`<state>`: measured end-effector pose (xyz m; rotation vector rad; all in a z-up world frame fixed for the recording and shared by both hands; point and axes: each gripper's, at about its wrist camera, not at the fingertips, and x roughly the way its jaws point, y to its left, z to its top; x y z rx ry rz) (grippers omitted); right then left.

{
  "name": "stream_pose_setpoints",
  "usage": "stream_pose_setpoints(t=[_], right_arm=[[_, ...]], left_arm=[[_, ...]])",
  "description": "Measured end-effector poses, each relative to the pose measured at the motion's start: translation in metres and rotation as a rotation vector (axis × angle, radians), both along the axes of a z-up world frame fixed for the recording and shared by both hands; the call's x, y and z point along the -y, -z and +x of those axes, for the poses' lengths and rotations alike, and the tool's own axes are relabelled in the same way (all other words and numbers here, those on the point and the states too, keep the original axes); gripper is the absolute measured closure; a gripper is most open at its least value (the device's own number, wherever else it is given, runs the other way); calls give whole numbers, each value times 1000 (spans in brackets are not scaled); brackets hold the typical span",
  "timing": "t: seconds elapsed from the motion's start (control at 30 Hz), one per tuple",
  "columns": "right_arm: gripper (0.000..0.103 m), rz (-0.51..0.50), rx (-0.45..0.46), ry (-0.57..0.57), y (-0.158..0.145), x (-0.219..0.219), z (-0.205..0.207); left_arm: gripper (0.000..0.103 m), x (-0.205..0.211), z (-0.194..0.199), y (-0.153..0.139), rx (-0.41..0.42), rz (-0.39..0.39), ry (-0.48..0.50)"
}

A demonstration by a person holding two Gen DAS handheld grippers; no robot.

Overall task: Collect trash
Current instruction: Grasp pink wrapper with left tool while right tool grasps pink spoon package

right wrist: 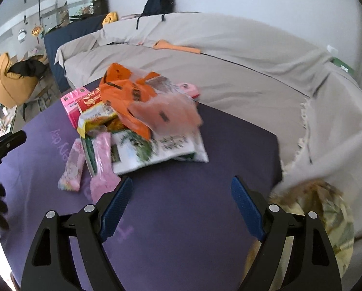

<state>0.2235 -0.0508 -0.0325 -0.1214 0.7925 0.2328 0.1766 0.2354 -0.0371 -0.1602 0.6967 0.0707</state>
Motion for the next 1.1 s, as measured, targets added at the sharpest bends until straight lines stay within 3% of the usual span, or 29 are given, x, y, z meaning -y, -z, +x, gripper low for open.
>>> stream_pose_setpoints(t=[0.1, 0.33, 0.6, 0.73, 0.93, 1.1], right_arm=[[23, 10, -17, -12, 3, -12, 12], [23, 7, -88, 17, 25, -30, 39], [23, -52, -80, 69, 33, -9, 30], [23, -22, -79, 108, 32, 14, 27], [23, 31, -9, 142, 11, 39, 15], [23, 7, 60, 151, -6, 51, 6]], left_arm=[[9, -11, 2, 8, -40, -19, 7], [9, -34, -3, 10, -34, -39, -27], [9, -53, -2, 20, -72, -105, -31], [9, -38, 0, 26, -87, -147, 21], [9, 13, 15, 28, -131, -140, 108], [10, 60, 37, 35, -165, -75, 106]])
